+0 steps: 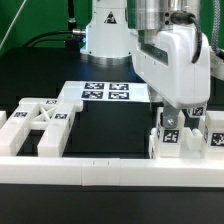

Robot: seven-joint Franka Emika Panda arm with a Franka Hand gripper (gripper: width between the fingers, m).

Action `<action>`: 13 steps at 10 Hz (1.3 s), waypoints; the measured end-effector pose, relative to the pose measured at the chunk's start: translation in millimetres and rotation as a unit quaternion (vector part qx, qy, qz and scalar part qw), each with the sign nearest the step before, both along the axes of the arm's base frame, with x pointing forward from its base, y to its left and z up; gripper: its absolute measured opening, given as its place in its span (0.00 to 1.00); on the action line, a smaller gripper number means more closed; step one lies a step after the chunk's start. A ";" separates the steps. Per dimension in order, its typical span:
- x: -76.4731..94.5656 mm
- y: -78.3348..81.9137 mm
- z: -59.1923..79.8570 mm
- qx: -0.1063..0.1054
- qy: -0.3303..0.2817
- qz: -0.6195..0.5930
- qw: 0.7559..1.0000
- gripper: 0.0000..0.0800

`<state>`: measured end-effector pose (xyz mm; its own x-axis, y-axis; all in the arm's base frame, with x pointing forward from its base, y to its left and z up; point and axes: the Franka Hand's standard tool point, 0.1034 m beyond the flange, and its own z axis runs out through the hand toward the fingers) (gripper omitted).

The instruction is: Assemble chair

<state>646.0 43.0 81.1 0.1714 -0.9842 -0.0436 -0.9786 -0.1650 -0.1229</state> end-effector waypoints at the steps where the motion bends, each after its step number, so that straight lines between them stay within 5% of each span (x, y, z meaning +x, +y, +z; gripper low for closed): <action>1: 0.1 -0.1 0.0 -0.005 -0.002 0.031 0.999 0.66; 2: 0.0 0.9 -0.1 -0.011 -0.005 0.087 0.996 0.77; 7: 1.2 7.6 0.8 -0.033 -0.021 0.299 0.953 0.81; 13: 0.4 7.3 -0.5 -0.073 -0.024 0.533 0.842 0.81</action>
Offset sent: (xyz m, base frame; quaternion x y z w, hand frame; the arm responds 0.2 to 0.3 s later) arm 0.0023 0.0123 0.0031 -0.0090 -0.0049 -0.2485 0.9686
